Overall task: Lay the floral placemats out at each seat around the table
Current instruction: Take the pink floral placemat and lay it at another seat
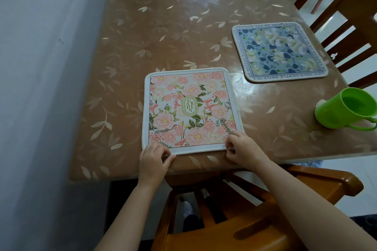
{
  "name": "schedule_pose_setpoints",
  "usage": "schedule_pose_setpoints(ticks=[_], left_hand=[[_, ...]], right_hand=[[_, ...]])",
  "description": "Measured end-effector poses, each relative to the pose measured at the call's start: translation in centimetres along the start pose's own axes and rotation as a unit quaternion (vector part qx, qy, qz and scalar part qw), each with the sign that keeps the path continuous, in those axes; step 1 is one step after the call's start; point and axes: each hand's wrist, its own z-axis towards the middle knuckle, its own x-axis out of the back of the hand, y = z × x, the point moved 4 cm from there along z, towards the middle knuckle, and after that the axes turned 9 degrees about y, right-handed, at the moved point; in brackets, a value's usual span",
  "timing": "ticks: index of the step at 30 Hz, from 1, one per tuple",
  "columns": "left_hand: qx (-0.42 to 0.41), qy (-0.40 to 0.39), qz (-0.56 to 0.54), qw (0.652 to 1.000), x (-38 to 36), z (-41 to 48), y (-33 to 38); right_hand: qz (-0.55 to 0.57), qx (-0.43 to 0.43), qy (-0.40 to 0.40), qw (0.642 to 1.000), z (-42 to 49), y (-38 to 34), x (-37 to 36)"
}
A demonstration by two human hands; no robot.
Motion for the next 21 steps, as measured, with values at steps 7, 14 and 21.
schedule_pose_setpoints(ticks=[7,14,21], left_hand=[[0.003,0.007,-0.01,1.0,-0.2,-0.1,-0.2],[-0.005,0.015,-0.003,1.0,-0.1,-0.3,0.0],[-0.051,-0.089,0.098,0.99,-3.7,0.4,1.7]], right_hand=[[0.017,-0.01,0.005,1.0,0.1,0.1,0.0],[0.029,-0.011,0.014,0.999,0.0,0.0,0.1],[-0.042,-0.012,-0.002,0.999,0.5,-0.1,-1.2]])
